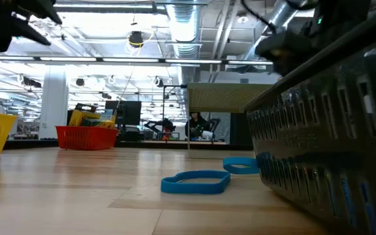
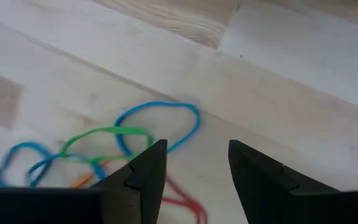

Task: Pick & Place Office Desk Supplies
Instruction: Put the blue rubber band into the yellow bin

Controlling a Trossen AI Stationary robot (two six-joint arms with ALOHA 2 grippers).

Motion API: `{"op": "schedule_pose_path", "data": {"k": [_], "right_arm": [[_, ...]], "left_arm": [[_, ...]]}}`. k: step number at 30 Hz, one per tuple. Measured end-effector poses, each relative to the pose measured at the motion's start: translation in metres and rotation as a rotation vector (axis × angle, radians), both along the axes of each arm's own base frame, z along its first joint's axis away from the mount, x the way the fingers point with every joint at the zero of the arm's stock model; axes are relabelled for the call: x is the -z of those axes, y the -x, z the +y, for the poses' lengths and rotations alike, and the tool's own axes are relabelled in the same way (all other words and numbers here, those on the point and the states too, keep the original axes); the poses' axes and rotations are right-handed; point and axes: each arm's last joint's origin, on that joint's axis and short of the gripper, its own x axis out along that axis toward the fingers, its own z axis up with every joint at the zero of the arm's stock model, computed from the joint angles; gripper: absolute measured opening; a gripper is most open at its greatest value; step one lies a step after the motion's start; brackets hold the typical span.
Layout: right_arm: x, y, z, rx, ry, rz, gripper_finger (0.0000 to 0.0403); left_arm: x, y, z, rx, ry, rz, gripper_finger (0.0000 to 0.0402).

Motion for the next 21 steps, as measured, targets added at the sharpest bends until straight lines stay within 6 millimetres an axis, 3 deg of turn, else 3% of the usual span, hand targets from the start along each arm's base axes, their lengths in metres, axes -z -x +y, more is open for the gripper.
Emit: {"op": "schedule_pose_path", "data": {"k": [7,21], "right_arm": [[0.037,-0.013,0.008,-0.056,-0.026,0.067,0.0168],[0.04,-0.017,0.0,-0.024,-0.009,0.073,0.0162]], "left_arm": [[-0.005,-0.005,-0.003,0.024,-0.016,-0.061,0.0154],[-0.007,-0.006,-0.004,0.022,0.004,-0.086,0.0154]]}}
